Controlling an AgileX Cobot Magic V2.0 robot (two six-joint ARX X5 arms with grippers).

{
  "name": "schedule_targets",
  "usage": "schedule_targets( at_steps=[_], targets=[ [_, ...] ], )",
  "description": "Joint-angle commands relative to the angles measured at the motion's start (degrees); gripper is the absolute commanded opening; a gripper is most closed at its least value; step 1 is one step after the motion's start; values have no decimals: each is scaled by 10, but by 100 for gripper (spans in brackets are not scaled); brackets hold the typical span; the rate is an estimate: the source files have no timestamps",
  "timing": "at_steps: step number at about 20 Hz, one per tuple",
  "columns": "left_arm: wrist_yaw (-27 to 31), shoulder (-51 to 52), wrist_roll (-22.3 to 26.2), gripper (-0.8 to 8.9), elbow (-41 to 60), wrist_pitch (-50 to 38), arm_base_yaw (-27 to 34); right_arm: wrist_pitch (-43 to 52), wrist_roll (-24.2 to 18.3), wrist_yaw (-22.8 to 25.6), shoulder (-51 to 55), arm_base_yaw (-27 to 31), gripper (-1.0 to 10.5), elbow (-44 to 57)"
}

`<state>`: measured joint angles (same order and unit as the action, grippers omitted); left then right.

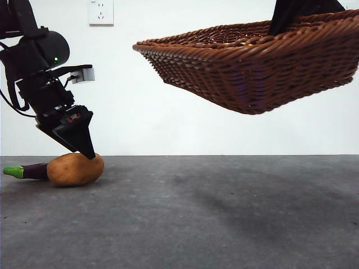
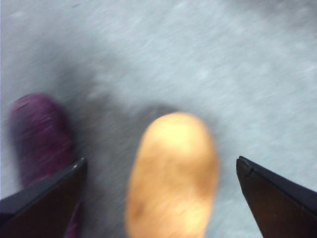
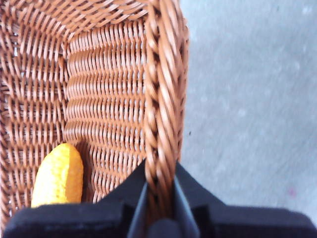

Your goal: Help me put the vegetables on the table into the basket

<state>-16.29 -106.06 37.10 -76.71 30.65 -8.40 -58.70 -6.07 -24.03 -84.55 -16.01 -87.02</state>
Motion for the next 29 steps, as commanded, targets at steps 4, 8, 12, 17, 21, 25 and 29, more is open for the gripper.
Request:
schedule_targets(
  at_steps=[4,8,12,17,21,25,29],
  targets=[
    [-6,-33,7,502,1,-4,3,4,-2,-11,6,0,-12,2],
    [-2,-42,6,398,1,-10,3,4,-2,-12,6,0,-12,2],
    [-2,-46,-2,210,1,-9,2,3,-1,-11,6,0,-12,2],
    [-9,-46,-23,-8,1,7,2,3,0,-11,5,0,-12,2],
    [-29,-9,-51,-7,0,31,2,-3,0,-4,3,0,-12,2],
    [-62,110,-62,-6,0,78,2,-5,4,15,-23,0,-12,2],
    [-108,249,-73,-6,0,125,-21,-5,5,12,-84,-2,-12,2]
  ],
)
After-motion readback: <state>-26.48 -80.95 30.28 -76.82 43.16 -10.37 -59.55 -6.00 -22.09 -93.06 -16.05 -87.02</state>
